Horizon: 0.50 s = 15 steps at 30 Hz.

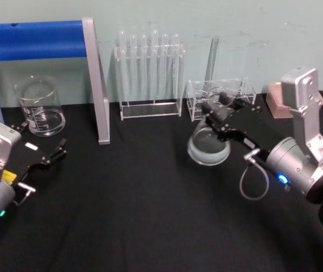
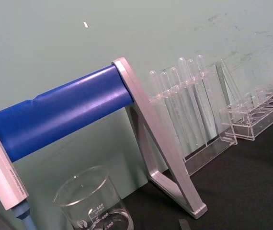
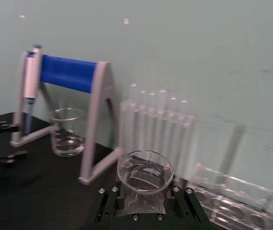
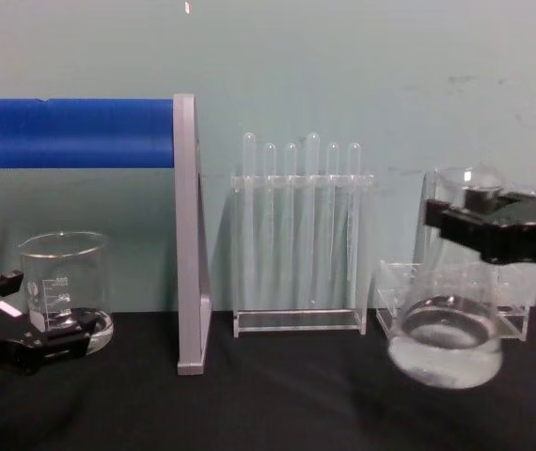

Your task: Grasp the erlenmeyer flask with one hand, shake it three times, then place it back.

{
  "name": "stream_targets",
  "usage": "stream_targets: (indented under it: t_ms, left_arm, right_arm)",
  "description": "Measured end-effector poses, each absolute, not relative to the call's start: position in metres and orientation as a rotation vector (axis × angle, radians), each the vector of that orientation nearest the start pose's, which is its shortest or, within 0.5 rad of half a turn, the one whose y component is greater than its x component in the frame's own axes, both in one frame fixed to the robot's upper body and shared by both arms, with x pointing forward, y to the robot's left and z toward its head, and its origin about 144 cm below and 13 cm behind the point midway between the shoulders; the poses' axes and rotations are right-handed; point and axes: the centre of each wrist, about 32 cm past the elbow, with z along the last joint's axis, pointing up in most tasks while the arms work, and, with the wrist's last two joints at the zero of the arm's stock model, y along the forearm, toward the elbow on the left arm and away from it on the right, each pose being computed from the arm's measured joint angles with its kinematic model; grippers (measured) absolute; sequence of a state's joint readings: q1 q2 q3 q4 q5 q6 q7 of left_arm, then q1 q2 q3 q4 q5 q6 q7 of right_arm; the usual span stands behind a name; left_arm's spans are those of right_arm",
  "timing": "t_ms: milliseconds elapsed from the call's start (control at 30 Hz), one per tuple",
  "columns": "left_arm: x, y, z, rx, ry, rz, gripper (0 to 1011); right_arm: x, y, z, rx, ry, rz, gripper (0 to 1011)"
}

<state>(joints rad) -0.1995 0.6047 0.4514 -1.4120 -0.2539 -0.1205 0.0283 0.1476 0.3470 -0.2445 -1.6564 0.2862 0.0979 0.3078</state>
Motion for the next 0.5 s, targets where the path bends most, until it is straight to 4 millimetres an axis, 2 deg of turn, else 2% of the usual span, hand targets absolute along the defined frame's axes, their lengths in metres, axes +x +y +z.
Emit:
stream_targets:
  t_ms: [200, 500]
  left_arm:
    - [0.489, 0.310, 1.140, 0.304, -0.285, 1.248, 1001]
    - [0.489, 0.310, 1.140, 0.304, -0.285, 1.248, 1001]
  right_arm:
    - [0.477, -0.228, 1.207, -0.033, -0.078, -0.920, 450]
    - [0.462, -0.213, 1.205, -0.042, -0.065, -0.809, 450]
